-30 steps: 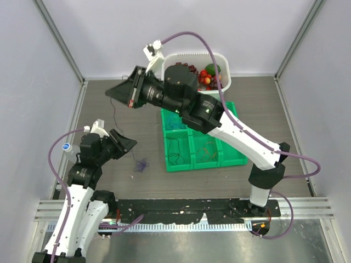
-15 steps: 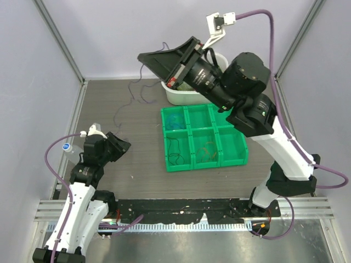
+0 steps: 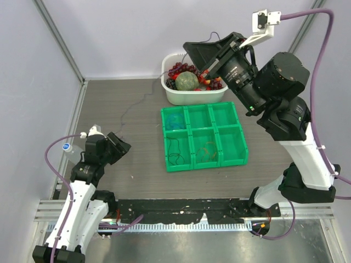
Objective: Untangle the cables
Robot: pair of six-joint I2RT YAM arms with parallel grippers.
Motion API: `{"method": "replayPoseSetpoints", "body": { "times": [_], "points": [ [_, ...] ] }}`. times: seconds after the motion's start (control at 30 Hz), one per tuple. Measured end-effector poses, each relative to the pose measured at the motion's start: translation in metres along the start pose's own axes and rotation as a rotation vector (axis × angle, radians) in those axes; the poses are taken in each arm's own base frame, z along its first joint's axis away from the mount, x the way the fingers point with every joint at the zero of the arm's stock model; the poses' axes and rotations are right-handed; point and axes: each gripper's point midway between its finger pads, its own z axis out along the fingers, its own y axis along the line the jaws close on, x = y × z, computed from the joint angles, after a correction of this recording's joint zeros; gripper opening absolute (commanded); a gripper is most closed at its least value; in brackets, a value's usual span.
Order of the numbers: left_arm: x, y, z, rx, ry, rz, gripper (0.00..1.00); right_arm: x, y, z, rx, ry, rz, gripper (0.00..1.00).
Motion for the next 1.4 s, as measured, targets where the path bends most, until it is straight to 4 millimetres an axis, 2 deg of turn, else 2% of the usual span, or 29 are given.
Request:
{"method": "replayPoseSetpoints", "body": {
  "times": [0.2, 0.37, 0.5, 0.6, 0.7, 0.77, 0.97, 1.07, 1.17, 1.4],
  "points": [
    [0.005, 0.014, 0.0, -0.071, 0.018, -0.007, 0.88, -0.029, -0.028, -0.02, 0.133, -0.061, -0.138, 0.01],
    [0.009, 0.021, 0.0, -0.107, 0.031, -0.024, 0.9, -0.063, -0.036, -0.039, 0.19, -0.138, -0.204, 0.01],
    [0.008, 0.02, -0.001, -0.115, 0.042, -0.025, 0.91, -0.074, -0.047, -0.052, 0.242, -0.159, -0.246, 0.01],
    [0.002, 0.005, -0.006, -0.079, 0.052, -0.027, 0.95, -0.059, -0.065, -0.054, 0.304, -0.127, -0.293, 0.0],
    [-0.008, -0.019, -0.013, -0.008, 0.062, -0.034, 0.95, -0.04, -0.088, -0.052, 0.367, -0.083, -0.344, 0.01],
    [-0.013, -0.036, -0.017, 0.042, 0.074, -0.041, 0.95, -0.023, -0.108, -0.047, 0.415, -0.044, -0.379, 0.01],
    [-0.023, -0.075, -0.029, 0.169, 0.118, -0.052, 0.93, 0.044, -0.187, -0.034, 0.545, 0.127, -0.447, 0.01],
    [-0.027, -0.089, -0.035, 0.224, 0.124, -0.044, 0.93, 0.066, -0.215, -0.028, 0.577, 0.191, -0.431, 0.01],
    [-0.026, -0.092, -0.037, 0.243, 0.133, -0.036, 0.94, 0.074, -0.229, -0.021, 0.586, 0.215, -0.409, 0.01],
    [-0.022, -0.093, -0.035, 0.245, 0.15, -0.016, 0.94, 0.075, -0.238, -0.013, 0.56, 0.212, -0.381, 0.01]
  ]
}}
